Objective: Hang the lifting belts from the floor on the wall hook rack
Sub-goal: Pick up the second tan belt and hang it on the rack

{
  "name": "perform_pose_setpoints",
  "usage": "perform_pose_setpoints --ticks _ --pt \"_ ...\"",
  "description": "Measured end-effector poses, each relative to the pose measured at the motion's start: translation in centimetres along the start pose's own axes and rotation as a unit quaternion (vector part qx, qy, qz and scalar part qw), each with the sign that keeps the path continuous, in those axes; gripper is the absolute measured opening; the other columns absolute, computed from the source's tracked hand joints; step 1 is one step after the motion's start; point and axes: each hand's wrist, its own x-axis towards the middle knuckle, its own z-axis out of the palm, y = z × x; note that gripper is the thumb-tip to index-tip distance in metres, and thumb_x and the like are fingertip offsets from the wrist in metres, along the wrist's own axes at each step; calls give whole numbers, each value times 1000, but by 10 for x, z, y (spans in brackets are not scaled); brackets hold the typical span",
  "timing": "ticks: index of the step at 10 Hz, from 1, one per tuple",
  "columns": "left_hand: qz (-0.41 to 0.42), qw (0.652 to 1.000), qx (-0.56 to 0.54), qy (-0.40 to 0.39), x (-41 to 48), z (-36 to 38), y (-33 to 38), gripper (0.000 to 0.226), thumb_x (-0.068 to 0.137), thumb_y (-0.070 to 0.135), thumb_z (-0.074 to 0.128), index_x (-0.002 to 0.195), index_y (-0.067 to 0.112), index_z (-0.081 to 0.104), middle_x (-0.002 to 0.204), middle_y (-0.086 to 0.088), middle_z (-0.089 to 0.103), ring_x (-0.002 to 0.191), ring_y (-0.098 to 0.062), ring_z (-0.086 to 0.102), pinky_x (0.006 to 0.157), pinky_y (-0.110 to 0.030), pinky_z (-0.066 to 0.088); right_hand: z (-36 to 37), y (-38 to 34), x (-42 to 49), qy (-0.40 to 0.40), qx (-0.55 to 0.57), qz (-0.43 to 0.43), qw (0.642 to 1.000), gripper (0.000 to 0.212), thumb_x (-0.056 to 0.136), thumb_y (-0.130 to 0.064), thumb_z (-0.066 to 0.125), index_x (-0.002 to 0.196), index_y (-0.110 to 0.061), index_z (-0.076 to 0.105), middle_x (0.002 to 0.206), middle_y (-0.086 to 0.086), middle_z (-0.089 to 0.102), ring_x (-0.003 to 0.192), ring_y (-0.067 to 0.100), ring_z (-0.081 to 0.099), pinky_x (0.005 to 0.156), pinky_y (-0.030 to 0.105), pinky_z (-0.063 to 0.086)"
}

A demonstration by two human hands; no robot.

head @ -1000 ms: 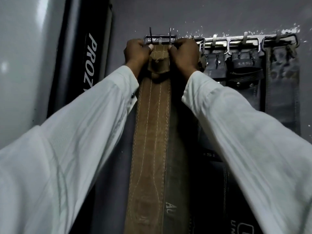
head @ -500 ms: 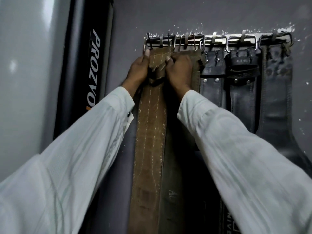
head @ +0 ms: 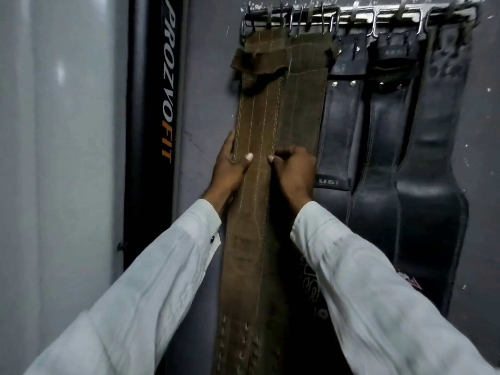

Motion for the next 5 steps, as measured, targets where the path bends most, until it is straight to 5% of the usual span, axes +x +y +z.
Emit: perform_pose_setpoints --ticks 2,4,5 --pt "-62 996 63 -4 -79 -1 -33 69 95 23 61 153 34 26 150 2 48 134 -18 50 112 -40 42 7 37 -62 -77 -108 41 990 16 93 -22 67 104 -15 76 105 9 76 100 26 70 93 35 56" --pt "-192 972 134 -7 -143 -11 -46 55 89 17 66 140 18 44 133 -7 61 121 -27 59 98 -29 46 1 52 -118 -188 -160 106 963 19 88 -24 68 104 -18 77 111 12 75 107 33 69 96 38 55" --pt "-246 950 191 -16 -163 -19 -44 58 90 24 66 141 11 42 137 -12 58 123 -32 57 98 -31 46 -10 52 -144 -178 -147 121 966 18 87 -22 68 103 -18 76 109 13 76 107 34 69 96 40 55"
